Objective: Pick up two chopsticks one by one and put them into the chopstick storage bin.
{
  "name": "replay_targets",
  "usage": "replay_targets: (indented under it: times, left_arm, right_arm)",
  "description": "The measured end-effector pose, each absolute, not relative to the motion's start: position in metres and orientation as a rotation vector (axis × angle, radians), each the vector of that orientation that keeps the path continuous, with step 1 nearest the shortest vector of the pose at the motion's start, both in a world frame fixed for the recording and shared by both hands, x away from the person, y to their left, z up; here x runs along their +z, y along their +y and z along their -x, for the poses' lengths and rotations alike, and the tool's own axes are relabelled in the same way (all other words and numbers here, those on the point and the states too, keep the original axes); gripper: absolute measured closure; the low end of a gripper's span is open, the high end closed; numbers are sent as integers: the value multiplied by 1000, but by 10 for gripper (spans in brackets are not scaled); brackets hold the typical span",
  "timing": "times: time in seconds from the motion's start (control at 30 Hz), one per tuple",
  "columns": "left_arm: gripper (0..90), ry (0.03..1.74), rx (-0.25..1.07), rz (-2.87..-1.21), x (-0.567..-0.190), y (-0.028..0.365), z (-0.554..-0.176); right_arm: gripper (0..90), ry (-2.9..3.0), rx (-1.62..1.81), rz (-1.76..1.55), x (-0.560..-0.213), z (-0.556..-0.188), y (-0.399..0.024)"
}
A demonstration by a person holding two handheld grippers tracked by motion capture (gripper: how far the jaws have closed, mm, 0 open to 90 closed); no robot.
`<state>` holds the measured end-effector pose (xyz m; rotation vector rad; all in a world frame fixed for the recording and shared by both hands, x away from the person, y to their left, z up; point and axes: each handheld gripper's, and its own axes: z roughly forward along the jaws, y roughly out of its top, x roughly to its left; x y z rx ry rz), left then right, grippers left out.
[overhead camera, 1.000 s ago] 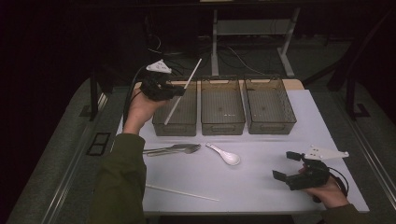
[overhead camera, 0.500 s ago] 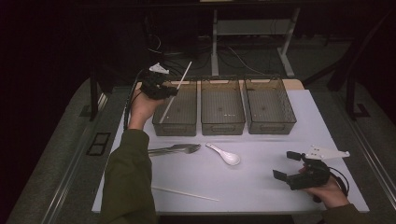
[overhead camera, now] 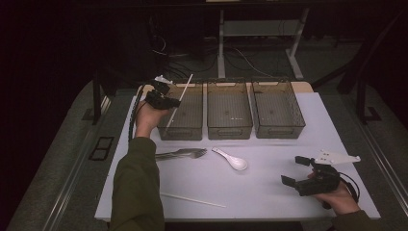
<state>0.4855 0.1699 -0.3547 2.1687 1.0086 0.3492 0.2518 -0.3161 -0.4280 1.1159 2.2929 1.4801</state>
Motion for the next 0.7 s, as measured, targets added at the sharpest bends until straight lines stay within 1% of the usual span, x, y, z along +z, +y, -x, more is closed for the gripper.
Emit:
replay_targets:
  times: [0.33,0.57,0.7]
  left_arm:
    - [840,1056,361,-2192,-368,160,-492]
    - [835,1180,380,-2184,-378,153,-499]
    - [828,1200,387,-2194,-382,149,-501]
  right_arm:
    - [8,2291,1489,-1117,-428,-252,-317]
    - [7,2292,1493,-1113,-427,-252,-317]
    - [8,2290,1496,-1112,-427,-252,-318]
